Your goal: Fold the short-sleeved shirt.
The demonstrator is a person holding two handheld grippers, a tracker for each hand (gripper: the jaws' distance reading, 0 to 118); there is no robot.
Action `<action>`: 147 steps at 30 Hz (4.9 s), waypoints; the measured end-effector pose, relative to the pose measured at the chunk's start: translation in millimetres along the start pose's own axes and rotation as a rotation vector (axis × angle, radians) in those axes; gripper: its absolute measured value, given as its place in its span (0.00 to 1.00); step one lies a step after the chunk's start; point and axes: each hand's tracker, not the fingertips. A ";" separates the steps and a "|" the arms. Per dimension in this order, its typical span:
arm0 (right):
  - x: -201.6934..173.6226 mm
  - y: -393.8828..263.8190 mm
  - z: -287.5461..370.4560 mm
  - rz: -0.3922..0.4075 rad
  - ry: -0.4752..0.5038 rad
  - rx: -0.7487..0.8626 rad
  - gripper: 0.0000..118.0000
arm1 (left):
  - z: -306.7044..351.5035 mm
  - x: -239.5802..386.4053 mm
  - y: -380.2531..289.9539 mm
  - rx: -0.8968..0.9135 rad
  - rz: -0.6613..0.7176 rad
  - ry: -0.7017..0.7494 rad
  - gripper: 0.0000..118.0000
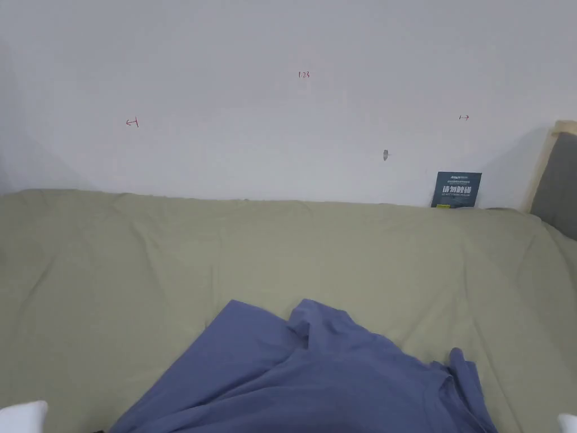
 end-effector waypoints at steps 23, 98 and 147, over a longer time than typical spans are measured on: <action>-96.1 -57.4 51.1 0.110 0.055 0.176 0.01 | 26.3 -47.5 -48.8 0.075 0.068 -0.004 0.00; -101.9 202.2 -17.1 0.451 0.154 0.068 0.03 | -16.5 -17.1 28.5 0.039 0.043 -0.086 0.00; -97.9 476.0 145.7 0.251 0.016 0.526 0.03 | 147.0 111.7 372.7 0.470 -0.118 0.024 0.00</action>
